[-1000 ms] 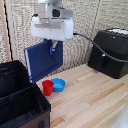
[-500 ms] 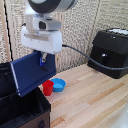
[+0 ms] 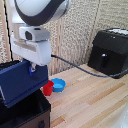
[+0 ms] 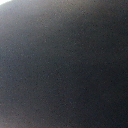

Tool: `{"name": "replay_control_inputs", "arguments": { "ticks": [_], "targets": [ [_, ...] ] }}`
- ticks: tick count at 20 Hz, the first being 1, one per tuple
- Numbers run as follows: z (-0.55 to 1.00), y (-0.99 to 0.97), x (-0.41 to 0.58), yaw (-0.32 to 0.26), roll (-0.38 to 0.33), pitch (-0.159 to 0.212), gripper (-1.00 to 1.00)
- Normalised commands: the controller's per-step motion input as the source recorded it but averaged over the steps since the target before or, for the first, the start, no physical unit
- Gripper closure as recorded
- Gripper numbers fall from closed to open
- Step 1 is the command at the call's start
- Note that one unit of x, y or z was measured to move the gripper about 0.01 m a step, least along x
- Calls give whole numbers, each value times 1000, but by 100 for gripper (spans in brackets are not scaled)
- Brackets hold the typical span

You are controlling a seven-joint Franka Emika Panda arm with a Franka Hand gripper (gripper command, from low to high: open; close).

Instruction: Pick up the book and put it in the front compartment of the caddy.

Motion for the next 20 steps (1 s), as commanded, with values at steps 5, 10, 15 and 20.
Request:
{"name": "replay_control_inputs", "arguments": {
  "ticks": [5, 10, 15, 20],
  "targets": [
    [263, 818, 74, -66, -49, 25, 100],
    [-157, 519, 273, -60, -65, 7, 100],
    [-77, 47, 127, 1, -1, 3, -100],
    [51, -338, 214, 35, 23, 0, -100]
  ]
}}
